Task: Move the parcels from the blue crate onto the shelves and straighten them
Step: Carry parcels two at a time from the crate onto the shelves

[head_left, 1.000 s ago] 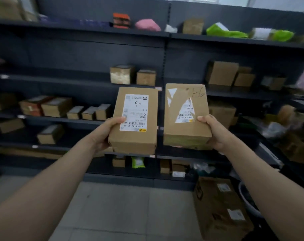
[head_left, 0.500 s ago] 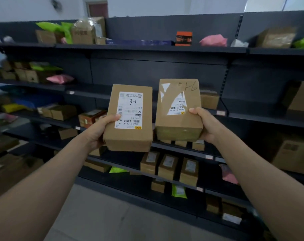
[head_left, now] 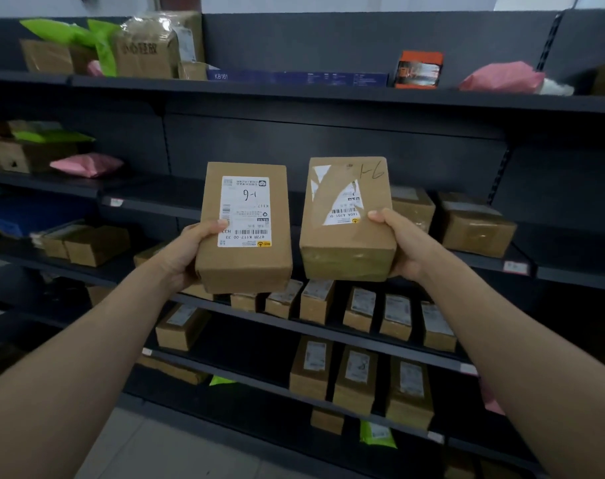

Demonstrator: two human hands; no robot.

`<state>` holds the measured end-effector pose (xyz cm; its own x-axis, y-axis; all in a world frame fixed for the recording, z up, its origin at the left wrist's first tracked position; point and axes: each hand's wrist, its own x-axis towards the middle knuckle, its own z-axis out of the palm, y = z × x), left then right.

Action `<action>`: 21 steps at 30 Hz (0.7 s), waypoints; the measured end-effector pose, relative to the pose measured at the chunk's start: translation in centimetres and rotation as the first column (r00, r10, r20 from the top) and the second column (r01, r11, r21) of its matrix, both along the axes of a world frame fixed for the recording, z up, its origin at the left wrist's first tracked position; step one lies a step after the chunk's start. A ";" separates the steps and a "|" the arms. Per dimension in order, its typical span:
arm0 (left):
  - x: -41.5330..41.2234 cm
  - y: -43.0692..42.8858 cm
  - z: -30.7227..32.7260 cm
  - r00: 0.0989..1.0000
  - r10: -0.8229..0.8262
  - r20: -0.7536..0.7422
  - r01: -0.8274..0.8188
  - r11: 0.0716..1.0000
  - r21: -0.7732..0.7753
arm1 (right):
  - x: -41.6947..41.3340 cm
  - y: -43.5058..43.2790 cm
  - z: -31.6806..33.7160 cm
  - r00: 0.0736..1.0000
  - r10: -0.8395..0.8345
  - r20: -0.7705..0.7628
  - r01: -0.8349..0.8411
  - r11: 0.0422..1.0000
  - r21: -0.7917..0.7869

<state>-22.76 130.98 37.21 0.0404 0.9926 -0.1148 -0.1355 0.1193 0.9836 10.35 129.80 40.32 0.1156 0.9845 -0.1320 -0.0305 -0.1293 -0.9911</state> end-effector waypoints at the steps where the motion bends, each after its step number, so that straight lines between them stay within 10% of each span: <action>1: 0.0 1.6 -0.1 1.000 0.013 -0.011 -0.013 1.000 0.006 | -0.2 1.7 0.0 1.000 -0.001 -0.004 0.001 1.000 -0.010; 21: -2.1 29.7 2.4 0.947 -0.213 -0.241 0.161 0.963 -0.216 | -2.0 23.9 1.2 0.995 -0.093 0.048 0.103 0.950 -0.294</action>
